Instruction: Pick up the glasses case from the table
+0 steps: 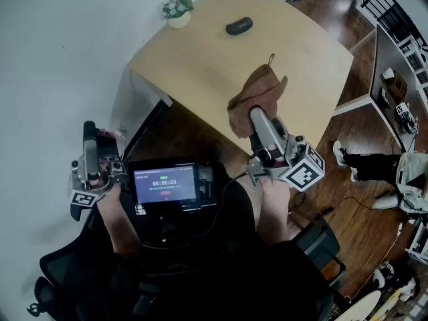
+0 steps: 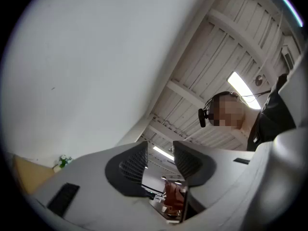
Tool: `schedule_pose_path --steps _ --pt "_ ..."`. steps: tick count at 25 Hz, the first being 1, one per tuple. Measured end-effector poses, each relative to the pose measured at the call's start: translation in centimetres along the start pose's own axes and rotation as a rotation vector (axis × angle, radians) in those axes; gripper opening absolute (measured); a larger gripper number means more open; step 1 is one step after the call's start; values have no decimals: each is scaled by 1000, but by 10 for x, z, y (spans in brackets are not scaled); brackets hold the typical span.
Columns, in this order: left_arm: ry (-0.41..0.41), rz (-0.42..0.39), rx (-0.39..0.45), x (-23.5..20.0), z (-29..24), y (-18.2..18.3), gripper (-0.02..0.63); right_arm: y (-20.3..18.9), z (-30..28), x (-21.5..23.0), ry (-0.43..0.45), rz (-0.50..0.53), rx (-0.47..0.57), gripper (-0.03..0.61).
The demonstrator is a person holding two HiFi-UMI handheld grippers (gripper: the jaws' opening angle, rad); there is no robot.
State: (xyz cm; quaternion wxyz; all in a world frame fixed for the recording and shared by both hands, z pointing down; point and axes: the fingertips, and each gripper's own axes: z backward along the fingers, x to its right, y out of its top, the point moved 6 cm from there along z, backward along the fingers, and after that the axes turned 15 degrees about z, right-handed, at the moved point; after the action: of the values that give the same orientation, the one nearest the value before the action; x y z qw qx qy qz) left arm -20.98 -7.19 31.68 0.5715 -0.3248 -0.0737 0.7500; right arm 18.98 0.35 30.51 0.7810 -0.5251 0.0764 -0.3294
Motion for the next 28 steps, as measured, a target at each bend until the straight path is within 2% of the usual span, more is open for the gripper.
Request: schedule_pose_path --steps 5,8,10,12,13,17,20,23,24,25,28 --pt "-20 -57 -39 6 -18 -9 152 11 -10 9 60 23 41 63" --pt "-8 -132 -53 5 -8 -9 164 11 -11 4 92 54 56 63" --pt "-45 -172 -116 -9 -17 -4 174 5 -6 4 67 89 114 63" --pt "-85 -176 -186 -20 -35 -2 186 -2 -1 8 25 97 175 63" --pt "-76 -170 -210 -20 -38 -2 190 -6 2 7 8 79 181 63" --pt "67 -127 -246 -2 -29 -13 196 -13 19 1 -49 -37 85 63" --pt "32 -148 -299 -27 -75 -23 196 3 18 33 -84 -11 135 63" --pt "0 -144 -343 -48 -115 -51 198 24 37 67 -133 15 166 63" --pt "30 -140 -342 -44 -116 -64 201 29 46 74 -134 -9 146 63" --pt "93 -151 -333 -30 -110 -75 206 30 54 81 -114 -57 110 63" --pt "359 -257 -275 42 -80 -93 206 19 55 93 20 -257 -7 63"
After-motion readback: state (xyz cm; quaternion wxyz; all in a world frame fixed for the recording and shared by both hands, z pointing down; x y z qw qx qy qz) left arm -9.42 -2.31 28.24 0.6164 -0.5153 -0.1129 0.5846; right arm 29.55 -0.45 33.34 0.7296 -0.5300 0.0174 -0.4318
